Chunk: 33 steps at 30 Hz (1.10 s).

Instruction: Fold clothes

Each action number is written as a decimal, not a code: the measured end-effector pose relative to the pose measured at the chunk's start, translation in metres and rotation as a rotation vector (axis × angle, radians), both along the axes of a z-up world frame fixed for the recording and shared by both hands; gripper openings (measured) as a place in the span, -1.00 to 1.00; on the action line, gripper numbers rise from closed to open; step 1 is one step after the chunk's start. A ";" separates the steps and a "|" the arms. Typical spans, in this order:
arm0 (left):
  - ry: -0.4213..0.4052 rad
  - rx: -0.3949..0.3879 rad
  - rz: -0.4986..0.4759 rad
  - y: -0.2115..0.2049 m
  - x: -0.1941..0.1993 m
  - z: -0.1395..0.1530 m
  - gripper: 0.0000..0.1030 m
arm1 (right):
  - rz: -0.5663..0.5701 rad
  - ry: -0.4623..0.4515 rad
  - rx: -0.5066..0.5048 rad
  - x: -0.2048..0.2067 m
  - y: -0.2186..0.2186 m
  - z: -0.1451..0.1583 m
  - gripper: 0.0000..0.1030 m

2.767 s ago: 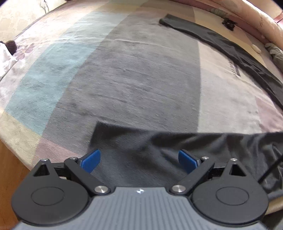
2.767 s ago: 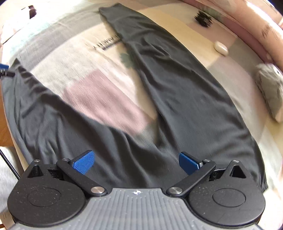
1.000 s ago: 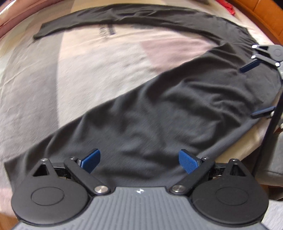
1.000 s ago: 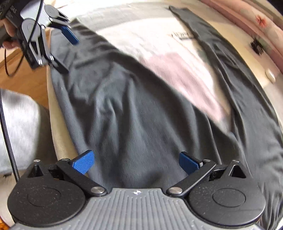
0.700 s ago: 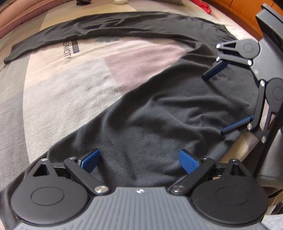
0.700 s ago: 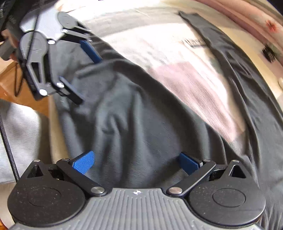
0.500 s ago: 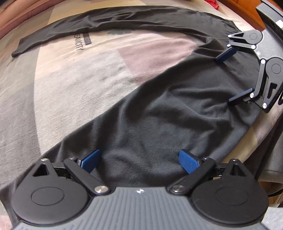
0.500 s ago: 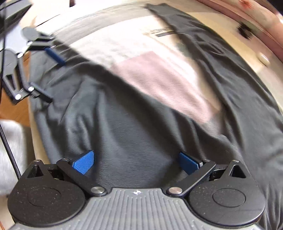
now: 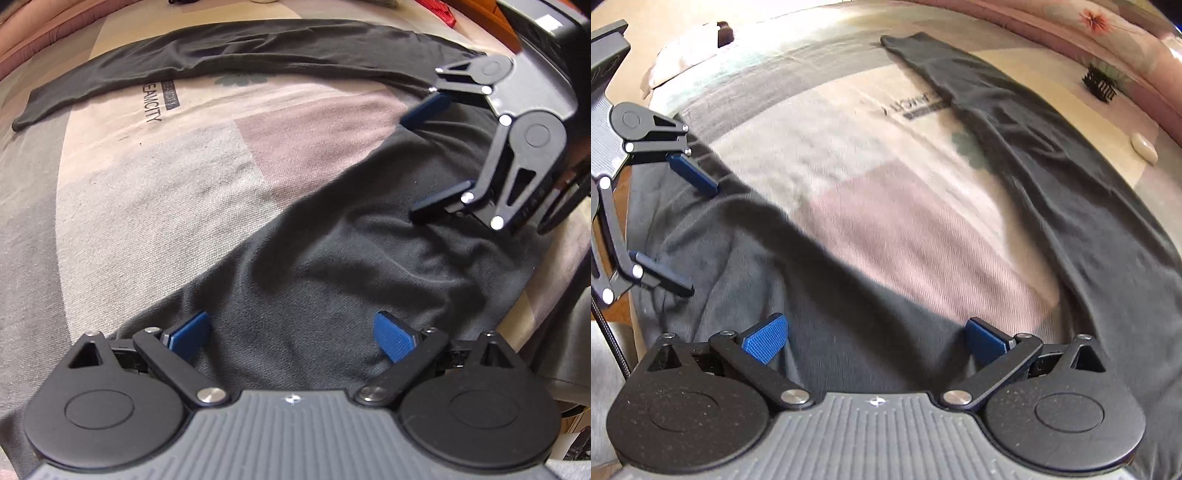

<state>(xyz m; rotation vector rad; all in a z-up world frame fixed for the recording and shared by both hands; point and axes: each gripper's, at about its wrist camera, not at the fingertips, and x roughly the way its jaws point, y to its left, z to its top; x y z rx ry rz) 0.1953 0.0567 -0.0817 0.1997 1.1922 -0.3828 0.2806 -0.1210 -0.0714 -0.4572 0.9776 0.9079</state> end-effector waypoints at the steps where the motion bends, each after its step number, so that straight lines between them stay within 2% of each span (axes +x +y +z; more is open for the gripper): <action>1: 0.000 0.003 -0.001 0.000 0.000 0.002 0.85 | -0.006 -0.007 0.011 0.002 0.001 0.004 1.00; 6: 0.003 0.009 -0.001 0.002 0.000 0.005 0.85 | -0.003 -0.006 0.055 -0.010 -0.005 0.024 1.00; 10: 0.015 0.013 0.002 0.003 0.000 0.005 0.85 | 0.008 0.071 0.041 -0.019 -0.002 0.014 1.00; 18: 0.032 0.022 0.003 0.008 0.001 0.005 0.85 | -0.082 0.023 0.061 -0.003 -0.014 0.022 1.00; 26: 0.011 0.039 -0.015 0.004 0.011 0.010 0.85 | -0.181 -0.016 0.059 0.009 -0.033 0.031 1.00; 32: -0.005 0.052 -0.024 -0.006 0.022 0.009 0.85 | -0.262 0.033 -0.016 0.015 -0.058 0.001 1.00; 33: -0.005 0.056 -0.019 -0.008 0.024 0.009 0.85 | -0.252 0.025 -0.004 0.017 -0.056 0.002 1.00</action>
